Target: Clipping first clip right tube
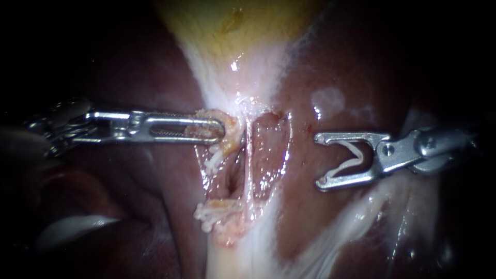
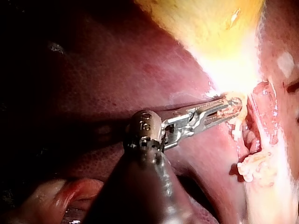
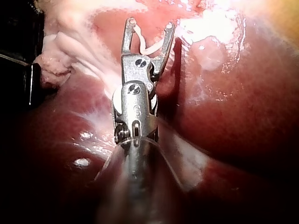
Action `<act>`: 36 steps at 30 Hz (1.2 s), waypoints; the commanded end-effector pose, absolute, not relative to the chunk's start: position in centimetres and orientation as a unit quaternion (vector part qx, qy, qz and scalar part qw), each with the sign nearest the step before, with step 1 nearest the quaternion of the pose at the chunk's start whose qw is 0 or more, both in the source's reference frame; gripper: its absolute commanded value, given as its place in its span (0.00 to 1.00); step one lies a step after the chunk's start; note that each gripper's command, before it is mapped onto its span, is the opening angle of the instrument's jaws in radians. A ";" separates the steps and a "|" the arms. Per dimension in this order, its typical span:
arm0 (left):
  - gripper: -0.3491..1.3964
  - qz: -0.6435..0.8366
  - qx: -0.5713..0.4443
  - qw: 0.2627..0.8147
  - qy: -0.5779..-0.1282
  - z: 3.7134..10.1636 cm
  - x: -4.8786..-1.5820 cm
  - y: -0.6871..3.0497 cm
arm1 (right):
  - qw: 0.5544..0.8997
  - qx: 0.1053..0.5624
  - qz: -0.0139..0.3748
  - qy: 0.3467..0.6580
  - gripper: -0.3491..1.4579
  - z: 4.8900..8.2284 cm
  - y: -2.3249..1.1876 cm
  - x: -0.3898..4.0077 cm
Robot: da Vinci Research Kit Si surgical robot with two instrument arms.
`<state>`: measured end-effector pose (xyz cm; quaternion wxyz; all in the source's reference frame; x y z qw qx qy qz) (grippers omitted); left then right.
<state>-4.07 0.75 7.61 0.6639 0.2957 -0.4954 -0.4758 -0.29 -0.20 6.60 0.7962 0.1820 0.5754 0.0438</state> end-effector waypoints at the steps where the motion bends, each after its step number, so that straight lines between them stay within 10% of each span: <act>1: 0.00 -0.475 0.297 0.664 -0.495 7.58 -4.05 0.77 | 0.796 0.182 0.043 0.576 0.47 6.60 -0.21 -0.28; 26: 0.00 -0.489 0.291 0.651 -0.503 6.84 -3.45 0.97 | 0.797 0.179 0.042 0.576 0.47 6.59 -0.25 -0.17; 36: 0.00 -0.490 0.290 0.651 -0.502 6.83 -3.47 0.95 | 0.785 0.239 0.122 0.559 0.47 6.79 -0.44 0.35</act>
